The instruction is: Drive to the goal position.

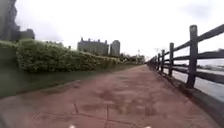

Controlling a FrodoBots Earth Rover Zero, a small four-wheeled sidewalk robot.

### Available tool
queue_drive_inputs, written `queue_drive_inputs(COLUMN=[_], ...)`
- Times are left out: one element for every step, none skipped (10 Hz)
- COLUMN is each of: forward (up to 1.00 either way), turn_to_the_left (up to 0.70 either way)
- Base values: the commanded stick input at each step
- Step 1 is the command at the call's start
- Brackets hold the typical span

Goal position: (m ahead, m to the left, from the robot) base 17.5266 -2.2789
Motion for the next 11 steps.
queue_drive_inputs(forward=[1.00,1.00,1.00,1.00,1.00,1.00,1.00,1.00,1.00,1.00,1.00], turn_to_the_left=[-0.28,-0.28,-0.28,-0.28,-0.23,-0.10,0.03,0.09,0.12,-0.04,-0.28])
